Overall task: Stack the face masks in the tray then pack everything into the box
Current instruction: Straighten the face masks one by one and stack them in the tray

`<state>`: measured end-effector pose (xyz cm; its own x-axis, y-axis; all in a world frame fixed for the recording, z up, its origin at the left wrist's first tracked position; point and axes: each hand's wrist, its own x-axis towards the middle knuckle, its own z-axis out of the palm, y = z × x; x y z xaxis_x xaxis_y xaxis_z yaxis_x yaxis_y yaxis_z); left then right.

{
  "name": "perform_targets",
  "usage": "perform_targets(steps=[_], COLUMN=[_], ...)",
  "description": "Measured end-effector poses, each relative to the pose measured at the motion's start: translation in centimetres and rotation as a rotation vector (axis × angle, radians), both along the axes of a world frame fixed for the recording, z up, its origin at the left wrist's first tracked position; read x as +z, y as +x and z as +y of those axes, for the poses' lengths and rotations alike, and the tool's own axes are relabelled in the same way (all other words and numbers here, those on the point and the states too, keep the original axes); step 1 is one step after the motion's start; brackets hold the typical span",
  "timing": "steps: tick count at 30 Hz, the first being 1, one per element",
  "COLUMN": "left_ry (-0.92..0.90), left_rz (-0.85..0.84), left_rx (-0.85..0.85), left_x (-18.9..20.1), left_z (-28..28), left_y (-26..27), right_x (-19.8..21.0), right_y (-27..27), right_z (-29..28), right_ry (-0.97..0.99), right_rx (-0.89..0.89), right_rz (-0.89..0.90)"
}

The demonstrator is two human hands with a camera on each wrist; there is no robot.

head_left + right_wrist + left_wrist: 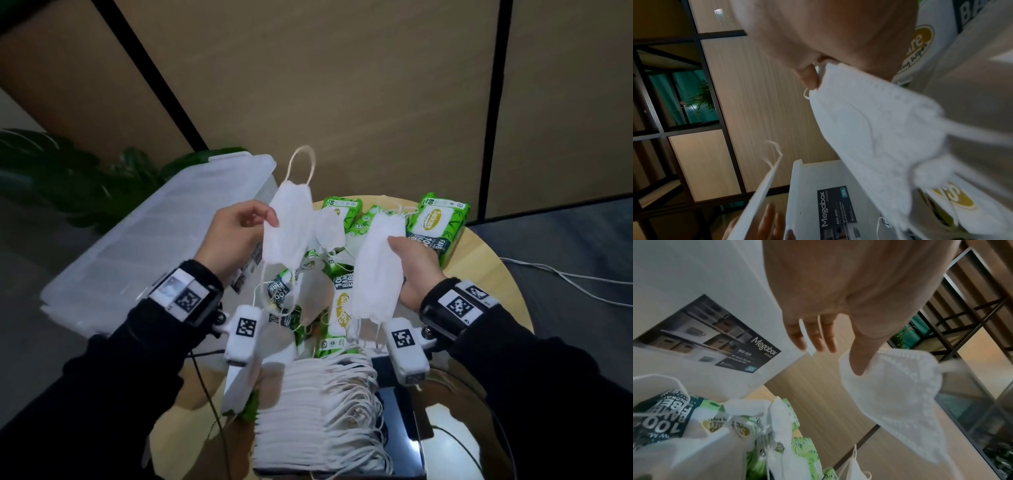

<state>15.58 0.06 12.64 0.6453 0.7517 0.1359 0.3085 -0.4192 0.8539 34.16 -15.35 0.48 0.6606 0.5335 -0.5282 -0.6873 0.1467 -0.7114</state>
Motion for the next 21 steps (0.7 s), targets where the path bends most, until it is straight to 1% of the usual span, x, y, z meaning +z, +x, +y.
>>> perform_targets(steps=[4, 7, 13, 16, 18, 19, 20, 21], left_ry=[-0.121, -0.183, -0.109, -0.134, -0.197, -0.257, -0.357, -0.501], left_rz=[0.007, 0.000, -0.049, -0.134, -0.199, -0.242, -0.304, -0.375], left_rx=[-0.074, -0.087, -0.044, 0.024, 0.117, 0.162, 0.197, 0.231], left_x=[-0.9, -1.8, -2.3, -2.0, -1.6, -1.4, -1.3, -1.1], left_z=[-1.2, -1.5, -1.9, -1.8, -1.6, -1.4, -1.5, -1.8], left_y=[0.7, 1.1, 1.7, 2.2, 2.5, 2.6, 2.6, 2.7], right_x=[-0.1, -0.1, 0.0, 0.7, 0.8, 0.7, 0.9, 0.9], right_y=[-0.1, -0.1, 0.0, 0.0, 0.4, 0.7, 0.9, 1.1], right_z=[0.0, 0.1, 0.0, -0.5, -0.7, -0.8, -0.8, -0.7], right_ry=[-0.010, -0.003, 0.025, 0.050, 0.077, 0.091, 0.122, 0.159], right_rx=[0.038, 0.033, 0.032, 0.012, -0.021, -0.037, -0.049, -0.060], right_rz=[-0.032, -0.035, -0.006, -0.004, -0.027, -0.048, -0.057, -0.056])
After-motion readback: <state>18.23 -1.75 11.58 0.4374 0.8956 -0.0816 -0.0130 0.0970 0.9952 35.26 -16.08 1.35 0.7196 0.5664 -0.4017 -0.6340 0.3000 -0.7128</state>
